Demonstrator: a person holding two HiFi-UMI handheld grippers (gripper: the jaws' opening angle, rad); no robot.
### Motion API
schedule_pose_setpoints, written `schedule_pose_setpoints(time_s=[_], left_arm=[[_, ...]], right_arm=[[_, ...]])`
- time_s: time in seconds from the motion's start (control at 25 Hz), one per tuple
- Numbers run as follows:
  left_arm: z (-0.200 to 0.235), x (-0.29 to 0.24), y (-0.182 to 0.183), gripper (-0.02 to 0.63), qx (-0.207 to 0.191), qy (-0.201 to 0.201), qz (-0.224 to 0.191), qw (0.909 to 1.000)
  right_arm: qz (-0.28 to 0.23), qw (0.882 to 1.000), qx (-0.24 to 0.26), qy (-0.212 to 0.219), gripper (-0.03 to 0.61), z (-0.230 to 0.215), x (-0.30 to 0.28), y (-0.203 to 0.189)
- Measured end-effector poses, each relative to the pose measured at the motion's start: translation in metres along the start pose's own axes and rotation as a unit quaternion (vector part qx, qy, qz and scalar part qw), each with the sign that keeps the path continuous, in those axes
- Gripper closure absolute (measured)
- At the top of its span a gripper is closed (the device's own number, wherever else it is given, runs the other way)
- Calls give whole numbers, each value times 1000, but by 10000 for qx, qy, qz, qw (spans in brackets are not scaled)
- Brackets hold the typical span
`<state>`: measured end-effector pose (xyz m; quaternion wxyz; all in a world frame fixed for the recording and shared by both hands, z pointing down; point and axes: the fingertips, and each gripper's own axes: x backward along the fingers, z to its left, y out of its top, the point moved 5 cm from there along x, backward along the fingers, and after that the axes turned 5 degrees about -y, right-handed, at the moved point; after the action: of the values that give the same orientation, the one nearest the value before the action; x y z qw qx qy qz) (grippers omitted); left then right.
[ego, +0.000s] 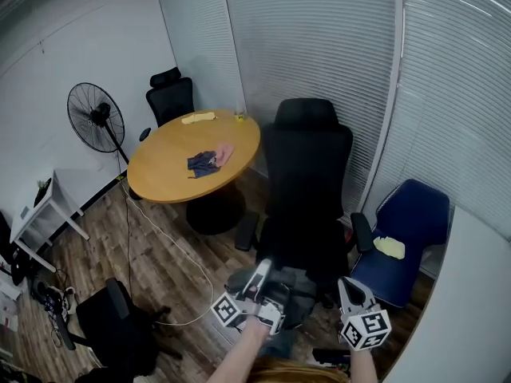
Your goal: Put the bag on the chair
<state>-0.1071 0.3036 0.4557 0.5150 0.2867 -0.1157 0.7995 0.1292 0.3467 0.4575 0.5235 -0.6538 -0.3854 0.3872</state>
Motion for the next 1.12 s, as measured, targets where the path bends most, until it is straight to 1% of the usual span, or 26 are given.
schedule_pose_setpoints(time_s=[0.12, 0.2, 0.28, 0.4, 0.48, 0.56, 0.64, 0.76, 0.88, 1.12], left_arm=[[31, -41, 19, 591, -51, 109, 176, 9998], [52, -69, 30, 591, 11, 178, 345, 9992], [72, -98, 43, 591, 150, 157, 462, 9987], [98, -144, 67, 591, 235, 149, 637, 9976], [115, -170, 80, 591, 287, 170, 747, 9967], [131, -192, 91, 591, 357, 196, 843, 9956], [147, -211, 104, 591, 452, 215, 869, 9950], [168, -232, 125, 591, 601, 224, 746, 9951], [185, -250, 134, 591, 676, 237, 677, 9951], [204, -268, 142, 591, 820, 298, 554, 9946]], right_arm=[[90, 9999, 5, 86, 567, -21, -46, 1], [175, 9997, -3, 156, 566, -34, -79, 2], [238, 9996, -60, 101, 567, -48, -115, 6], [332, 9994, -115, 27, 567, -64, -171, 13], [376, 9993, -72, 43, 566, -72, -201, 16], [406, 9991, -129, -88, 566, -82, -224, 18], [447, 9984, -185, -284, 566, -93, -240, 19], [476, 9972, -240, -523, 566, -109, -253, 20], [457, 9957, -309, -749, 566, -125, -259, 24], [579, 9938, -314, -899, 566, -141, -279, 23]])
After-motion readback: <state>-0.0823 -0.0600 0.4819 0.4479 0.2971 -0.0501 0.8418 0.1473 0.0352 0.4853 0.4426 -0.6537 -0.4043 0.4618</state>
